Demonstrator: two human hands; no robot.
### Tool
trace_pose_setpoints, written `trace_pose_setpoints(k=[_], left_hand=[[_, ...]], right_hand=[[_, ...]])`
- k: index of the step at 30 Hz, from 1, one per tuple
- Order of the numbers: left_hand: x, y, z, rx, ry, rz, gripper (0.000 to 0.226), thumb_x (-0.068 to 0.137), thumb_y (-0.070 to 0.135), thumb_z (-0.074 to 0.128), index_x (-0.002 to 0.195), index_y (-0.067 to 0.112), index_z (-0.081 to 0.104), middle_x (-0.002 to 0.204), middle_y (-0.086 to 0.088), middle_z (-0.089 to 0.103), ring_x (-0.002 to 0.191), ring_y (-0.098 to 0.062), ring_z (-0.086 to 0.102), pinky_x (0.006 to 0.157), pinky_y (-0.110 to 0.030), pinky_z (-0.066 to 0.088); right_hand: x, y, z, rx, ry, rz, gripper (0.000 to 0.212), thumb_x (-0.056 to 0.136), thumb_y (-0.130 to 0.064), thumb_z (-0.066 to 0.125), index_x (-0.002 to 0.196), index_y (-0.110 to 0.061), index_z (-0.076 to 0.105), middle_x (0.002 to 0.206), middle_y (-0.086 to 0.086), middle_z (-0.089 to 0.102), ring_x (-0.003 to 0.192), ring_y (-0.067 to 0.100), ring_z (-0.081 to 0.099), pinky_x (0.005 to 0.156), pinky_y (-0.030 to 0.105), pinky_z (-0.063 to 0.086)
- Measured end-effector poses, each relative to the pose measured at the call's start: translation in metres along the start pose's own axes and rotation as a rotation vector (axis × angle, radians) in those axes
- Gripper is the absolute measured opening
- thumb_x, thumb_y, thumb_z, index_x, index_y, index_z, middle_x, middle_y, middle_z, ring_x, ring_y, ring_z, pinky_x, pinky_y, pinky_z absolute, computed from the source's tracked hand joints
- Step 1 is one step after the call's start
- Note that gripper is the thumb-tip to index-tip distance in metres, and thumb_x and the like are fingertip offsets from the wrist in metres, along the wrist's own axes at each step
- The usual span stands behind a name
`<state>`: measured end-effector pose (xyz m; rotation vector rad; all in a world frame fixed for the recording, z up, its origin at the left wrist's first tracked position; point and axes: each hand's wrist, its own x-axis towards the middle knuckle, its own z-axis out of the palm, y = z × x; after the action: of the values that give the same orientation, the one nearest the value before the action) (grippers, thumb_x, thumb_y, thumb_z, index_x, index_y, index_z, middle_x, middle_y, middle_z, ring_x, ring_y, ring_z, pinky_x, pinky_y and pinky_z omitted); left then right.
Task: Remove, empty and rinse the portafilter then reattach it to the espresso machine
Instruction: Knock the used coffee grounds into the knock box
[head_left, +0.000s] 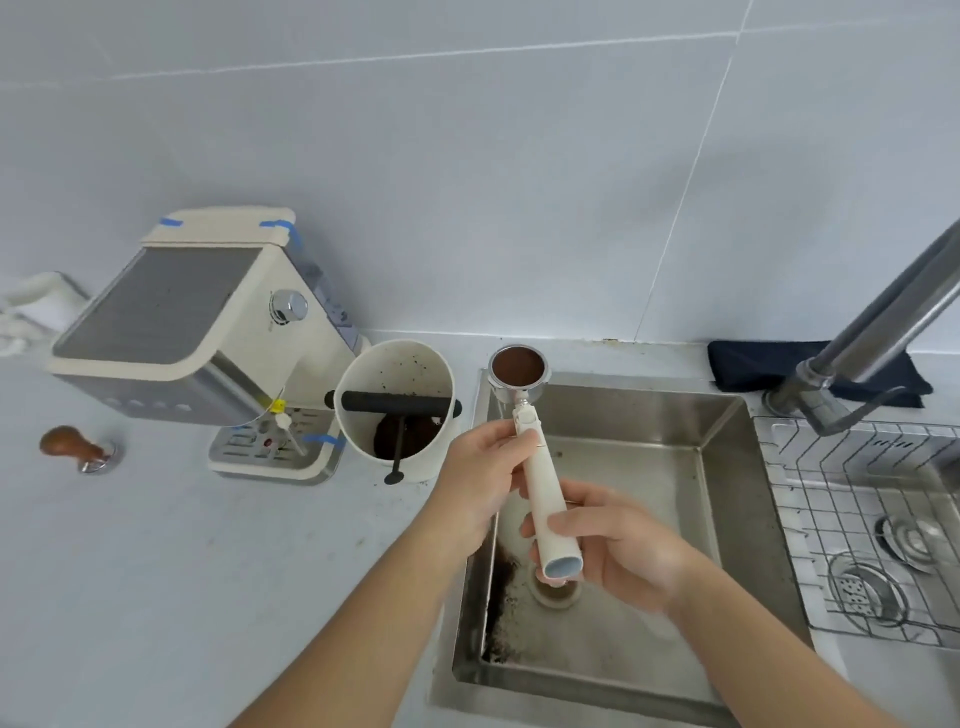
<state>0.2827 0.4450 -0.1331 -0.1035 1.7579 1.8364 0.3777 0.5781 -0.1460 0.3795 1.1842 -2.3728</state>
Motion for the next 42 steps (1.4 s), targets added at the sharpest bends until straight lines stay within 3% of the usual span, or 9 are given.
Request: trace_pose_setpoints(k=[6,12,15,20,24,28,36,42], left_hand=[[0.001,0.007,-0.028,-0.063,0.053,-0.007,0.011,0.091,0.013,0.064,0.087,0.014,0.075,0.082,-0.006,0.070,0.072,-0.018,0.066,0.070,-0.034,0.055],[0.007,0.014,-0.047,-0.041,0.059,-0.004,0.014,0.093,0.020,0.062,0.099,0.016,0.074,0.097,-0.009,0.074,0.087,-0.021,0.071,0.083,-0.036,0.059],[0.009,0.019,-0.067,0.040,0.065,0.016,0.014,0.092,0.029,0.061,0.097,0.024,0.073,0.095,-0.001,0.077,0.089,-0.014,0.073,0.078,-0.030,0.059],[0.011,0.023,-0.117,0.214,0.285,0.079,0.009,0.084,0.032,0.066,0.085,0.032,0.074,0.081,0.014,0.077,0.079,-0.006,0.073,0.073,-0.025,0.057],[0.010,0.011,-0.151,0.282,0.464,0.085,0.013,0.078,0.029,0.066,0.070,0.030,0.075,0.073,0.005,0.075,0.074,-0.013,0.069,0.073,-0.033,0.057],[0.011,-0.010,-0.170,0.276,0.552,0.021,0.010,0.081,0.025,0.068,0.073,0.025,0.073,0.074,0.000,0.073,0.075,-0.018,0.068,0.077,-0.039,0.058],[0.030,-0.035,-0.169,0.131,0.602,-0.073,0.004,0.084,0.027,0.072,0.081,0.027,0.069,0.087,-0.002,0.072,0.086,-0.018,0.069,0.078,-0.031,0.058],[0.041,-0.038,-0.165,0.039,0.615,-0.061,0.004,0.084,0.026,0.075,0.083,0.024,0.071,0.091,-0.002,0.072,0.085,-0.018,0.069,0.082,-0.034,0.058]], right_hand=[[0.024,-0.003,0.021,-0.001,-0.088,0.059,0.060,0.078,-0.005,0.075,0.135,-0.003,0.057,0.092,0.016,0.066,0.084,0.034,0.068,0.068,0.044,0.058],[0.043,-0.009,0.033,-0.058,-0.063,0.030,0.058,0.080,0.001,0.072,0.135,-0.002,0.054,0.090,0.016,0.066,0.083,0.037,0.070,0.076,0.047,0.059],[0.053,-0.013,0.034,-0.072,-0.026,0.032,0.059,0.077,0.004,0.073,0.132,-0.003,0.055,0.088,0.015,0.071,0.083,0.039,0.071,0.075,0.046,0.060],[0.064,-0.020,0.032,-0.083,0.013,0.032,0.065,0.070,0.003,0.079,0.129,-0.004,0.052,0.084,0.012,0.075,0.082,0.038,0.072,0.074,0.044,0.060],[0.073,-0.023,0.033,-0.122,0.059,0.027,0.060,0.070,0.006,0.076,0.126,-0.003,0.055,0.095,0.019,0.067,0.077,0.036,0.071,0.068,0.041,0.059],[0.082,-0.024,0.036,-0.162,0.098,0.011,0.064,0.068,0.007,0.073,0.127,-0.004,0.052,0.100,0.024,0.065,0.072,0.031,0.068,0.063,0.038,0.057],[0.093,-0.025,0.038,-0.250,0.151,0.013,0.061,0.064,0.009,0.071,0.121,-0.002,0.053,0.085,0.015,0.070,0.071,0.029,0.064,0.063,0.037,0.055],[0.100,-0.025,0.042,-0.303,0.190,0.003,0.055,0.062,0.009,0.069,0.114,-0.003,0.054,0.088,0.017,0.064,0.068,0.026,0.065,0.058,0.031,0.056]])
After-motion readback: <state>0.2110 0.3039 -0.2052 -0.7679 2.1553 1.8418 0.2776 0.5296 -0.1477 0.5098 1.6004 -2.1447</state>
